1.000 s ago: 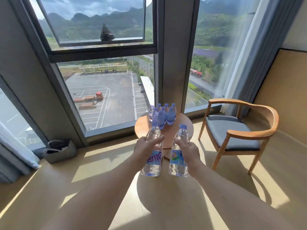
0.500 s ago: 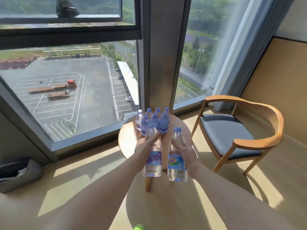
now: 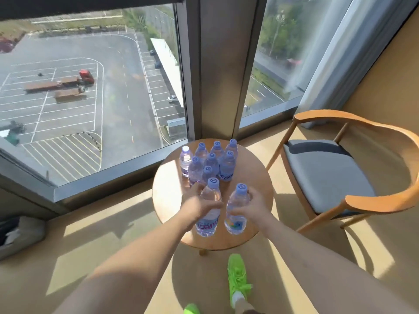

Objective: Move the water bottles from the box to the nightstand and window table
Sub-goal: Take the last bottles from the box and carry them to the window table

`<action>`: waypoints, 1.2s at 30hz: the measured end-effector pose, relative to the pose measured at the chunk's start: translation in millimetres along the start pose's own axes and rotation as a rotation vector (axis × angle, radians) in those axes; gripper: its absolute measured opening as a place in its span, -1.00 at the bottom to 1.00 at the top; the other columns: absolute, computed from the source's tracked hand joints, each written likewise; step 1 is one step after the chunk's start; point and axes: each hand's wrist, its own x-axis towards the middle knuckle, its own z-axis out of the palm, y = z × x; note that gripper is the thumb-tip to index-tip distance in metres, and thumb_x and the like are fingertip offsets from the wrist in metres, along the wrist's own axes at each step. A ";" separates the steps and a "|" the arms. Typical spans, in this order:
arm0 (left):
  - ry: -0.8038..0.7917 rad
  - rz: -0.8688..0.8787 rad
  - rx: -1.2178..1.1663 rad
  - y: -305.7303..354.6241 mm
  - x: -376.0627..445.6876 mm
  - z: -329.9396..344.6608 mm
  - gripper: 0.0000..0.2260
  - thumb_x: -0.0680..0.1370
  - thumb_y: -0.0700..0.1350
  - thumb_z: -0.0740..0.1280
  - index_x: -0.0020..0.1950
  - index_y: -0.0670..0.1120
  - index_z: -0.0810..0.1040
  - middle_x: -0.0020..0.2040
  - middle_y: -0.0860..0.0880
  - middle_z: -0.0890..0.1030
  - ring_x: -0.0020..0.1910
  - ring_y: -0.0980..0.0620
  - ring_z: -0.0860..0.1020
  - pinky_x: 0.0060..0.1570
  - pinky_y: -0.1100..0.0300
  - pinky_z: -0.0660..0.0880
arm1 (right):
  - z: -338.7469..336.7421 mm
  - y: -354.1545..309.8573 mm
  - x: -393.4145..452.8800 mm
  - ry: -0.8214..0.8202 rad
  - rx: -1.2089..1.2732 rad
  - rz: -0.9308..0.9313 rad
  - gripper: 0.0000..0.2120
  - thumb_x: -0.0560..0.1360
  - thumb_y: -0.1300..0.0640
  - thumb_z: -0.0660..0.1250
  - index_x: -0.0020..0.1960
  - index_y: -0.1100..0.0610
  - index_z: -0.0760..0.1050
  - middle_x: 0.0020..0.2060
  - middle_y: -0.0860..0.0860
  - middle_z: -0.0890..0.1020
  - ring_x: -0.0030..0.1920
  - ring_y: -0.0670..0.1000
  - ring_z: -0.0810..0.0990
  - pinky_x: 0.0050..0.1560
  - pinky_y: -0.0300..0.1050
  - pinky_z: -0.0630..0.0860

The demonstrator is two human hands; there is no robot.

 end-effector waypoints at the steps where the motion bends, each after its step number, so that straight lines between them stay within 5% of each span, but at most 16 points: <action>1: 0.005 0.007 0.036 -1.9 11.1 3.3 -0.53 0.24 -0.13 0.68 0.00 0.14 0.54 -0.12 0.20 0.66 -0.17 0.22 0.63 -0.28 0.42 0.50 | -1.9 1.2 17.0 -0.033 -0.023 -0.007 -0.51 0.22 0.46 0.61 0.09 0.23 0.56 -0.06 0.15 0.71 -0.08 0.07 0.68 0.06 0.06 0.60; 3: 0.027 -0.001 0.136 -5.9 30.2 9.2 -0.54 0.23 -0.17 0.64 0.05 0.07 0.59 -0.06 0.12 0.68 -0.13 0.17 0.63 -0.22 0.40 0.51 | -4.4 5.1 53.3 -0.095 -0.070 -0.016 -0.54 0.20 0.56 0.55 -0.04 0.18 0.59 -0.15 0.09 0.69 -0.14 0.03 0.63 0.03 0.07 0.59; 6: 0.067 -0.023 0.246 -17.3 55.3 19.7 -0.59 0.21 -0.20 0.60 0.02 -0.09 0.61 -0.09 -0.03 0.71 -0.08 -0.03 0.65 -0.12 0.11 0.55 | -4.1 10.7 103.2 -0.130 -0.103 0.024 -0.49 0.16 0.57 0.56 -0.08 0.10 0.58 -0.16 0.03 0.63 -0.12 -0.02 0.58 -0.04 -0.06 0.54; 9: 0.071 -0.054 0.321 -27.1 80.7 30.5 -0.59 0.23 -0.20 0.62 0.04 -0.05 0.67 -0.04 -0.03 0.65 -0.10 0.04 0.55 -0.13 0.46 0.38 | -0.4 14.3 140.5 -0.165 -0.116 0.073 -0.35 0.20 0.52 0.59 0.22 0.18 0.57 0.15 0.17 0.58 0.12 0.12 0.61 0.20 0.08 0.60; 12: 0.091 -0.081 0.379 -31.7 99.0 41.1 -0.45 0.26 -0.20 0.65 0.24 -0.07 0.65 0.12 -0.10 0.53 -0.03 0.10 0.42 -0.11 0.56 0.26 | 3.7 16.8 170.4 -0.147 -0.104 0.160 -0.42 0.29 0.52 0.54 0.20 0.10 0.56 0.17 0.11 0.60 0.16 0.15 0.61 0.23 0.18 0.59; 15: 0.121 -0.117 0.370 -38.4 112.6 50.7 -0.46 0.27 -0.21 0.61 0.24 -0.09 0.64 0.12 -0.13 0.51 -0.03 0.05 0.44 -0.17 0.44 0.28 | 6.3 18.6 188.9 -0.169 -0.246 0.121 -0.56 0.34 0.42 0.50 0.12 0.05 0.57 -0.06 -0.07 0.60 0.08 0.12 0.64 0.01 -0.17 0.56; 18: 0.106 -0.112 0.389 -44.9 125.9 58.0 -0.53 0.32 -0.19 0.59 0.22 -0.11 0.65 0.07 -0.09 0.47 -0.04 0.00 0.48 -0.15 0.36 0.29 | 7.6 15.3 200.1 -0.191 -0.318 0.111 -0.52 0.39 0.34 0.46 0.18 -0.07 0.48 0.00 -0.04 0.60 -0.08 -0.01 0.59 -0.34 -0.40 0.43; 21: 0.076 -0.093 0.429 -54.2 133.6 62.3 -0.54 0.35 -0.16 0.55 0.25 -0.10 0.63 0.08 -0.01 0.40 -0.02 0.05 0.45 -0.06 0.32 0.34 | 11.7 10.8 207.3 -0.224 -0.394 0.092 -0.50 0.41 0.35 0.42 0.26 -0.02 0.45 0.06 0.00 0.59 0.02 0.05 0.57 -0.15 -0.17 0.46; 26: 0.030 -0.067 0.445 -62.9 140.0 73.2 -0.55 0.37 -0.13 0.48 0.27 0.00 0.61 0.11 0.02 0.36 0.09 -0.03 0.52 0.02 0.24 0.43 | 16.8 7.4 211.6 -0.199 -0.526 0.041 -0.42 0.37 0.39 0.39 0.34 0.03 0.48 0.24 0.10 0.55 0.19 0.11 0.56 0.08 -0.16 0.41; 31: 0.061 -0.074 0.413 -62.0 140.9 76.1 -0.44 0.36 -0.11 0.51 0.36 0.08 0.54 0.14 0.04 0.41 0.12 -0.03 0.53 0.01 0.25 0.41 | 21.7 1.9 210.9 -0.093 -0.636 -0.036 -0.43 0.40 -0.11 0.56 0.34 0.00 0.49 0.14 0.06 0.46 0.11 0.04 0.49 0.14 -0.04 0.44; 36: 0.115 0.003 0.417 -65.2 129.6 72.2 -0.47 0.39 -0.17 0.55 0.36 -0.07 0.59 0.20 -0.02 0.51 0.15 -0.03 0.55 0.12 0.25 0.42 | 25.7 -4.1 212.6 -0.021 -0.632 -0.058 -0.62 0.42 0.09 0.57 0.22 0.06 0.61 0.07 0.10 0.59 0.10 0.13 0.57 0.06 -0.12 0.42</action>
